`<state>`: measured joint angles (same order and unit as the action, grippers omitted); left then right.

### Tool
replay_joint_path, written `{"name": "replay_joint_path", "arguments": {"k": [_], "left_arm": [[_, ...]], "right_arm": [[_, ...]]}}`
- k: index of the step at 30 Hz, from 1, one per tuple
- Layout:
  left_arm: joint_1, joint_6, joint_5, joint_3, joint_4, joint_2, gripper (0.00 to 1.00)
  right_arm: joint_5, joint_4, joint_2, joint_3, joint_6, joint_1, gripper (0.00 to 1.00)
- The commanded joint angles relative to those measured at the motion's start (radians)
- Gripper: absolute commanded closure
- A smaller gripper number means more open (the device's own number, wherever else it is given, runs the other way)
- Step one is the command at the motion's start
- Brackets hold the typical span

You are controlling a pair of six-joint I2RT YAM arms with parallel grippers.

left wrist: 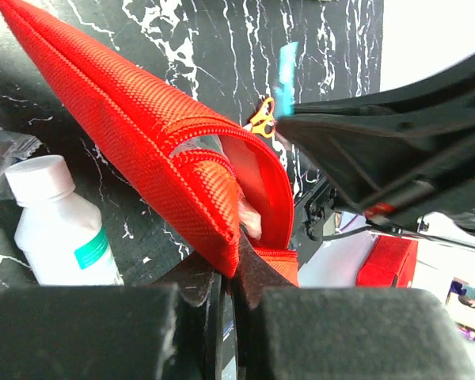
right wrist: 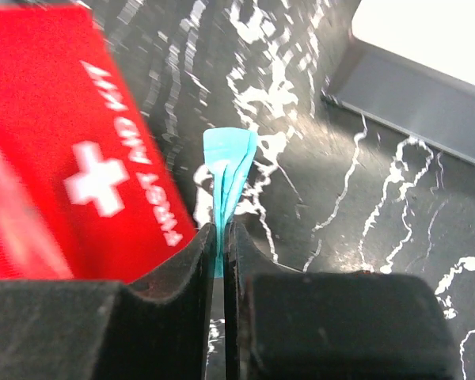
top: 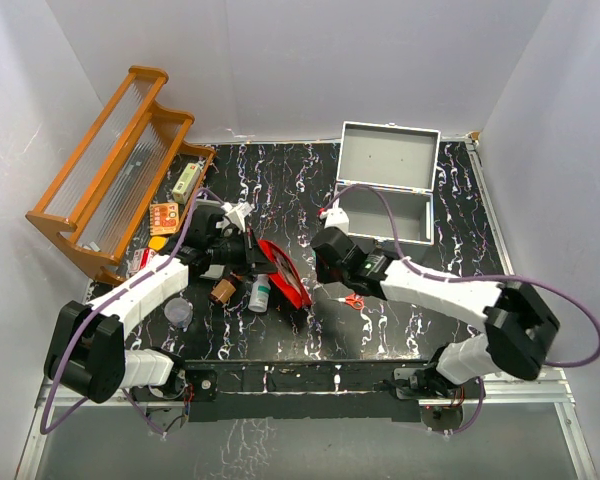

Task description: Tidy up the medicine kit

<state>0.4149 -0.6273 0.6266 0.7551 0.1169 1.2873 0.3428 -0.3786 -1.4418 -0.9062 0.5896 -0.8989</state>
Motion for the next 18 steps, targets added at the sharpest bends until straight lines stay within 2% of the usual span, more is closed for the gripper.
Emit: {"name": "replay_joint_path", "arguments": {"k": [1,4,11,18], "left_arm": [[0.008,0.007,0.101,-0.023,-0.106,-0.027,1.0],[0.016,-0.005,0.108,-0.036,-0.143,-0.014,1.0],[0.022,-0.002,0.08,-0.016,-0.114,0.022,1.0],[0.024,0.03,0.051,0.029,-0.018,0.04,1.0]], "right_arm": [[-0.071,0.053,0.117,-0.074,-0.043,0.005,0.94],[-0.137,0.077,0.161,-0.086,-0.048,0.005,0.94],[-0.384,0.179,0.189,-0.068,-0.072,0.002,0.93],[-0.433,0.178,0.126,-0.082,-0.08,-0.014,0.93]]}}
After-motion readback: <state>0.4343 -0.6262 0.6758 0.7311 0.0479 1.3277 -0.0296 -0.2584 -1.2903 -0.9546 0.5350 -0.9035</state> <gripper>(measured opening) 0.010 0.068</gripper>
